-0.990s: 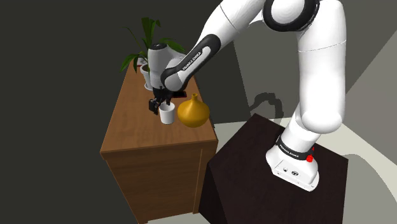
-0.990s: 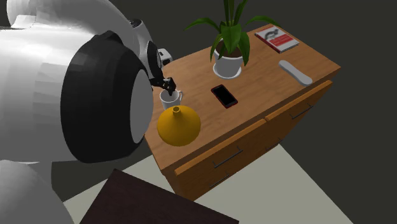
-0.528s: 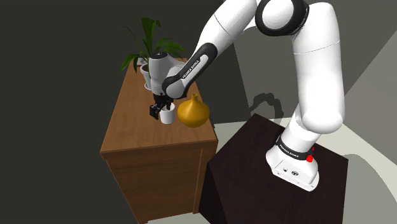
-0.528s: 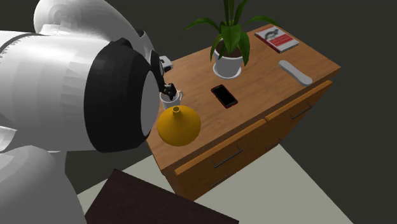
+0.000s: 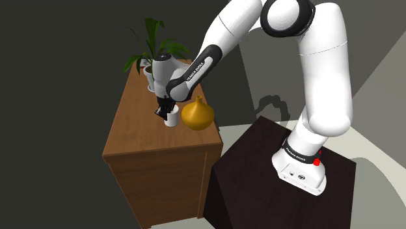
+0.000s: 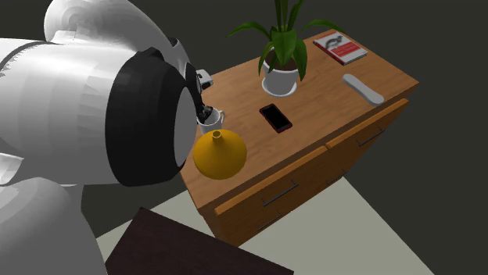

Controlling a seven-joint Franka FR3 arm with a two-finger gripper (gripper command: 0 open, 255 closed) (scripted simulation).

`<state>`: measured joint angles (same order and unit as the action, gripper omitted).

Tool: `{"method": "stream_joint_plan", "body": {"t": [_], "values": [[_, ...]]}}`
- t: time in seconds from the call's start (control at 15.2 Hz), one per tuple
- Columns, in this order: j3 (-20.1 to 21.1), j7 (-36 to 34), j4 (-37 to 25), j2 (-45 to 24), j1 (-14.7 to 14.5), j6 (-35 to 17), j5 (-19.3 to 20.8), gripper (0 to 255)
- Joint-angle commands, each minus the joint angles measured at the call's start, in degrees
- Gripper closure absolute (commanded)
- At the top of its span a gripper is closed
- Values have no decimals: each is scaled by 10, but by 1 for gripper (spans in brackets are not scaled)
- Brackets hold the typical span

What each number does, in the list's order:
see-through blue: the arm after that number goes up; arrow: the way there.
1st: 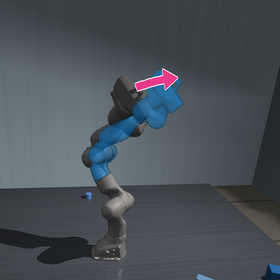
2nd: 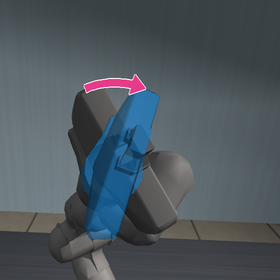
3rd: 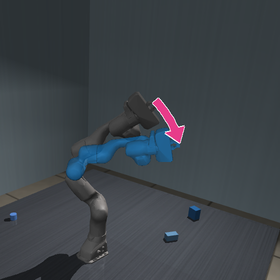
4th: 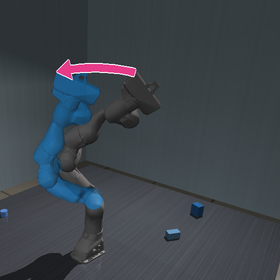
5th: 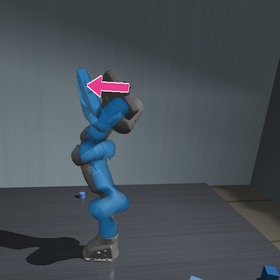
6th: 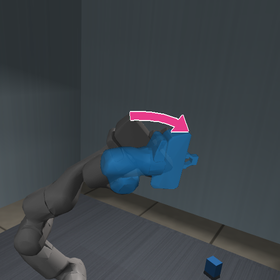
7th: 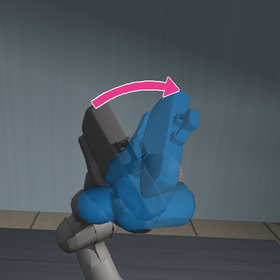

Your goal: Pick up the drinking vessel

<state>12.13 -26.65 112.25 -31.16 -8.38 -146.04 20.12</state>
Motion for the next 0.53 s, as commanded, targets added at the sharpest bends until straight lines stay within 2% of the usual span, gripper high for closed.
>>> {"method": "stream_joint_plan", "body": {"t": [0.0,0.46], "values": [[0,0,0,0,0,0,0,255],[12,14,1,35,8,33,-17,255]]}}
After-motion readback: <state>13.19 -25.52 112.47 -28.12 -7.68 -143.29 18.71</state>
